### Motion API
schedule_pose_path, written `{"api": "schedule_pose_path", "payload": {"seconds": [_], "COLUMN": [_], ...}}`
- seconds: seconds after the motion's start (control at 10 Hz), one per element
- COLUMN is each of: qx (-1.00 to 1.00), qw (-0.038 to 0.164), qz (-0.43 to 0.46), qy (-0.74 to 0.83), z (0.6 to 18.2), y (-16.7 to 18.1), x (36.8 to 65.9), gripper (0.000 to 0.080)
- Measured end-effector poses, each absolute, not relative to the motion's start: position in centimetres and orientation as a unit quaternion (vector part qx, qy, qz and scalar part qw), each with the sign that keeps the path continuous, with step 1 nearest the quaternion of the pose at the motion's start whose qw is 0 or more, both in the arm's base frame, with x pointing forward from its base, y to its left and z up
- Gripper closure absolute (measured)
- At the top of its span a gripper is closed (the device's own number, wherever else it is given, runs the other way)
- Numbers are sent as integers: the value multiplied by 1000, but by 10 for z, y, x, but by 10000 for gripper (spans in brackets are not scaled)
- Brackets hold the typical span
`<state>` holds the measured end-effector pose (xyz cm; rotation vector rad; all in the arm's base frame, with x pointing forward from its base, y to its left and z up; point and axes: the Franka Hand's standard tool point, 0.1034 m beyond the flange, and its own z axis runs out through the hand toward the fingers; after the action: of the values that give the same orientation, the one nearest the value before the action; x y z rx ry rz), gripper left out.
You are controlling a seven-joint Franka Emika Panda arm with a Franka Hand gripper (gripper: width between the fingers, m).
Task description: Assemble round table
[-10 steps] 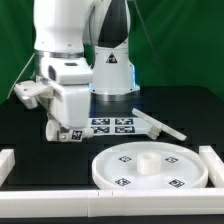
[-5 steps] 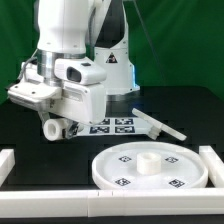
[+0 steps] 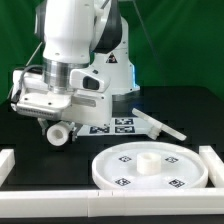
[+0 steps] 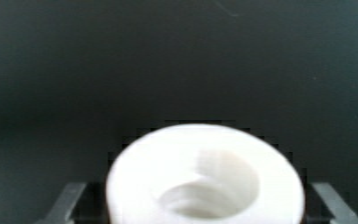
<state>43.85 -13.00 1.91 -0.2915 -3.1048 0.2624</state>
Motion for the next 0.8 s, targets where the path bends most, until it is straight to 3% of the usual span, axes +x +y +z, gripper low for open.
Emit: {"api": "schedule_pose_path", "payload": {"seconds": [0.8], "qx": [-97], "qw": [14], "qz": [83], "qy": [-992], "z": [10], "y": [-130], "x": [434], "gripper": [393]}}
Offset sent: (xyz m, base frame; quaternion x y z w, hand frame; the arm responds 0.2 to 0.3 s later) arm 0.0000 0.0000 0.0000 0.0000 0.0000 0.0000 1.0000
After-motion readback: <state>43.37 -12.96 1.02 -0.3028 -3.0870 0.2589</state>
